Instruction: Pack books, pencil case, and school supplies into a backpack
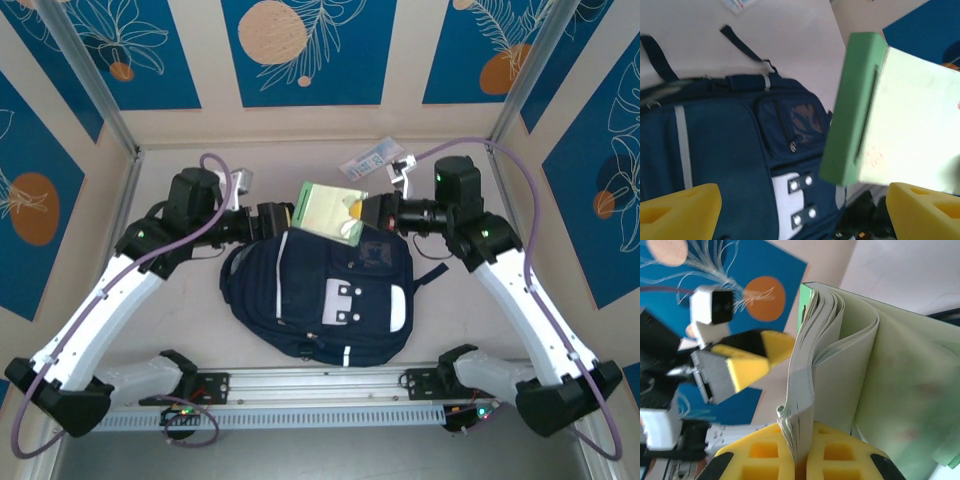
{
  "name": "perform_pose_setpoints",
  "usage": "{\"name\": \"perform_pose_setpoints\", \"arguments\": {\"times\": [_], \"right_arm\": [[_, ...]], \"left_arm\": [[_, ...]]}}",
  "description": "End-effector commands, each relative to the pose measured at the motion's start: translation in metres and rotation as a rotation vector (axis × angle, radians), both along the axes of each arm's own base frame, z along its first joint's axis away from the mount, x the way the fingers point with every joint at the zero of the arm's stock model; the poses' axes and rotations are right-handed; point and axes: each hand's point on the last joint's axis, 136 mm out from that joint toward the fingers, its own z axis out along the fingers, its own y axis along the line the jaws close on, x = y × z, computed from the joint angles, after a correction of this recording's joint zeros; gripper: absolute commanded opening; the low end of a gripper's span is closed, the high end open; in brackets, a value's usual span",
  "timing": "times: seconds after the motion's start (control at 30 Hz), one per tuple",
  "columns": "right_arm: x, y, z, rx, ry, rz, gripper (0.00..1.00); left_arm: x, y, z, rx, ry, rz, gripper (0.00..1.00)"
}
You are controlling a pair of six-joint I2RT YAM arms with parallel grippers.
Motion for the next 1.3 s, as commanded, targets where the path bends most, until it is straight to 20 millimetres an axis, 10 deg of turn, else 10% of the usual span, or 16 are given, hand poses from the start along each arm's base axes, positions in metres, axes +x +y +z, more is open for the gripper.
{"name": "perform_pose_setpoints", "arguments": {"times": [0.0, 0.23, 0.63, 0.87, 1.07, 1.17, 1.27], "right_arm": [[-0.035, 0.008, 0.019, 0.099, -0.052, 0.133, 0.06], [-0.065, 0.012, 0.015, 0.157, -0.048, 0.236, 0.05], [-0.063, 0.011, 0.002, 0.169, -0.012, 0.216, 0.05], [-0.056, 0.012, -0.004, 0.180, 0.012, 0.209, 0.05], [-0.043, 0.004, -0.011, 0.144, 0.016, 0.134, 0.06], [-0.038, -0.004, -0.016, 0.111, 0.030, 0.081, 0.21], [-0.035, -0.016, -0.025, 0.037, 0.034, 0.009, 0.65]], "left_arm": [[-0.015, -0.011, 0.019, -0.140, -0.005, -0.065, 0.86], [-0.031, -0.034, 0.019, -0.319, 0.081, -0.171, 0.84], [-0.045, -0.054, 0.024, -0.585, 0.123, -0.243, 0.55], [-0.050, -0.064, 0.030, -0.625, 0.133, -0.285, 0.56], [-0.053, -0.069, 0.040, -0.647, 0.112, -0.333, 0.26], [-0.052, -0.069, 0.041, -0.638, 0.099, -0.337, 0.02], [-0.051, -0.068, 0.050, -0.620, 0.062, -0.338, 0.00]]}}
